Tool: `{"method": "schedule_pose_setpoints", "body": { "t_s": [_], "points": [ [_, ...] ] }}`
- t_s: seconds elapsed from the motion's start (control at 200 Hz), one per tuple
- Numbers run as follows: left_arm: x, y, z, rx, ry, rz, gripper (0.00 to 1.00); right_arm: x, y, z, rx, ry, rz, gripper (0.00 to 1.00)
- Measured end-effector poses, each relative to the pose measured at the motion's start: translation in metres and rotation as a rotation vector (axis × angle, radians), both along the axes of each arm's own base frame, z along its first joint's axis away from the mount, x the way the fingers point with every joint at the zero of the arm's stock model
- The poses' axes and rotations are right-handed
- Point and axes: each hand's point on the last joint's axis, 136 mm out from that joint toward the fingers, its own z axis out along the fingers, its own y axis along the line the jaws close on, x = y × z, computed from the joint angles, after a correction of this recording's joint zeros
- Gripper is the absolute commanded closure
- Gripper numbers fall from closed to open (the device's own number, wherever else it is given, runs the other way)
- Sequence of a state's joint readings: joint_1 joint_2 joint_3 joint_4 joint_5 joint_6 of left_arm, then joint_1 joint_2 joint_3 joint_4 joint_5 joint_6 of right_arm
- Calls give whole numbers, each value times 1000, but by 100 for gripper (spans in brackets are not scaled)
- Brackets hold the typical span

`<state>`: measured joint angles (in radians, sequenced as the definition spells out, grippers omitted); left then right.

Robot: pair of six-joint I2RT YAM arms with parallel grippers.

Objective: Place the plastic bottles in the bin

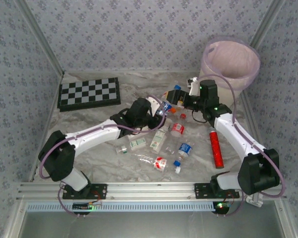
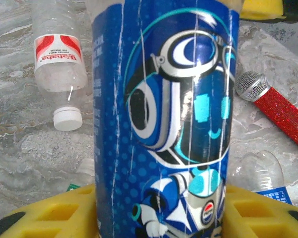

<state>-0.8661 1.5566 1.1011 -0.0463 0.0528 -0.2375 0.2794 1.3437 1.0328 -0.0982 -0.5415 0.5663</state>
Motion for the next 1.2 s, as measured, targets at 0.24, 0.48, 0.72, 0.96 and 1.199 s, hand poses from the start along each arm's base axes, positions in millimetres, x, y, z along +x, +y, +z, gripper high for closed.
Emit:
{"method": "schedule_pose_setpoints", "body": {
  "t_s": [0.24, 0.48, 0.72, 0.96, 1.199],
  "points": [
    [0, -2, 0, 0, 2, -3, 48, 1, 0, 1, 6, -6, 2, 38],
    [-1, -3, 1, -5, 5, 0, 25, 2, -3, -1, -16, -16, -1, 44],
    [0, 0, 9, -10, -17, 23, 2, 18, -27, 28, -72, -84, -62, 51],
    [-15, 10, 35, -38, -67, 33, 1, 46, -120, 172, -277, -425, -388, 60],
    [-30, 37, 64, -55, -116, 71, 1, 13, -220, 292, -435, -686, -792, 76]
  ]
}}
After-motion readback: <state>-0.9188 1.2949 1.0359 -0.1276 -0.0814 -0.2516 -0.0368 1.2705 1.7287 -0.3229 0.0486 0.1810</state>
